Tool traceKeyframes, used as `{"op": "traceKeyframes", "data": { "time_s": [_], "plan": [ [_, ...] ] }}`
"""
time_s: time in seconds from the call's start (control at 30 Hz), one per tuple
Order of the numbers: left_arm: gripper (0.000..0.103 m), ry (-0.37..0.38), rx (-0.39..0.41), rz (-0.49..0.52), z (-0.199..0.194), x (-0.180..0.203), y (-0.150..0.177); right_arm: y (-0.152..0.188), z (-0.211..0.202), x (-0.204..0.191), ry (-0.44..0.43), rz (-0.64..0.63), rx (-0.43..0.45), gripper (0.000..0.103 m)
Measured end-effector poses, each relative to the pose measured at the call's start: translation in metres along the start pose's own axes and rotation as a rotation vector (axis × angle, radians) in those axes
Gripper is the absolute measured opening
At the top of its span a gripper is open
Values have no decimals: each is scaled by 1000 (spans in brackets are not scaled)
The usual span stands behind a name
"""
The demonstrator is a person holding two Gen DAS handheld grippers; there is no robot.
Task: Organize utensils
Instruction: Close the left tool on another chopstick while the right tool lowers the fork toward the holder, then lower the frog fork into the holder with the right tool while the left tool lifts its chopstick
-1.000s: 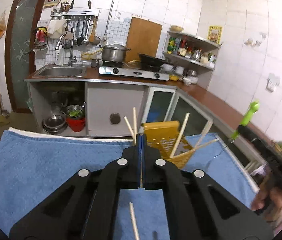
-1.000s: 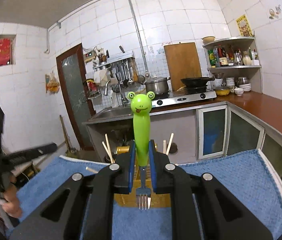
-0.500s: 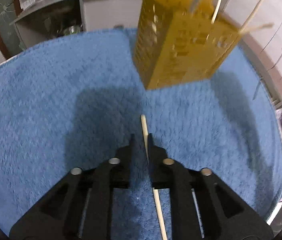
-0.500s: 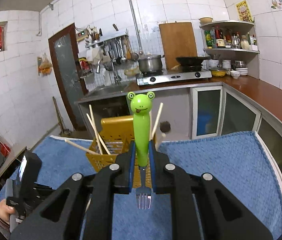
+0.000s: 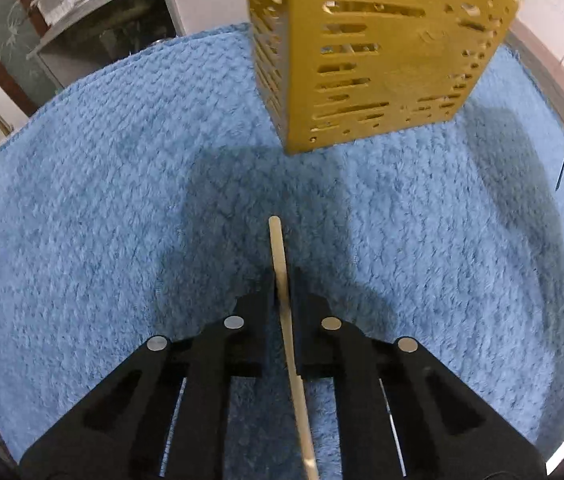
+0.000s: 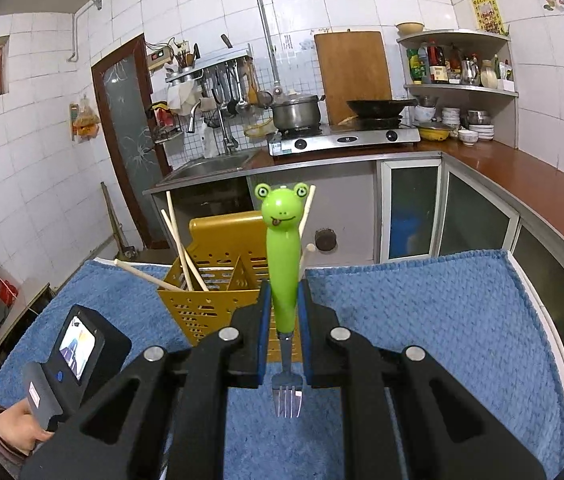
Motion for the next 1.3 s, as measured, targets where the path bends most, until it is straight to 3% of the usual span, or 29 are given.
{"op": "traceKeyframes", "data": {
  "time_s": [0.1,0.27,0.4,0.6,0.73,1.0,1.07,1.17,1.23,1.3],
  "plan": [
    [4,39,76,-45,-14,-20,-1,-4,-2,0,-3,2,15,14],
    [4,140,373,-130,-86,-45,-15,-16,-10,-6,-18,2,73,14],
    [4,205,548,-188,-135,-60,-31,-29,-11,-12,-25,-7,121,14],
    [4,202,746,-232,-186,-50,-72,-51,-6,-19,-46,-10,204,14],
    [4,155,876,-248,-209,-31,-98,-65,-2,-23,-31,-40,248,13],
    [4,170,983,-308,-228,-22,-125,-73,18,-15,-36,-33,281,13],
    [4,153,1025,-284,-234,-13,-127,-72,23,-13,-33,-38,287,14],
    [4,70,1111,-262,-237,-1,-132,-69,28,-6,-42,-20,298,13],
    [4,28,1137,-258,-228,3,-139,-67,33,-6,-40,-18,301,13],
    [4,42,1116,-258,-213,4,-145,-64,36,-8,-34,-31,304,13]
  ]
}}
Point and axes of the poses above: each gripper's, at about its wrist camera, not at the fingertips, and z roughly the way its jaws point, x to its right, y to its underside, the point moved 3 cm from there along z, roughly the way its jaws point, and after that the axes turned 7 degrees about -y, right-handed, at the moved point
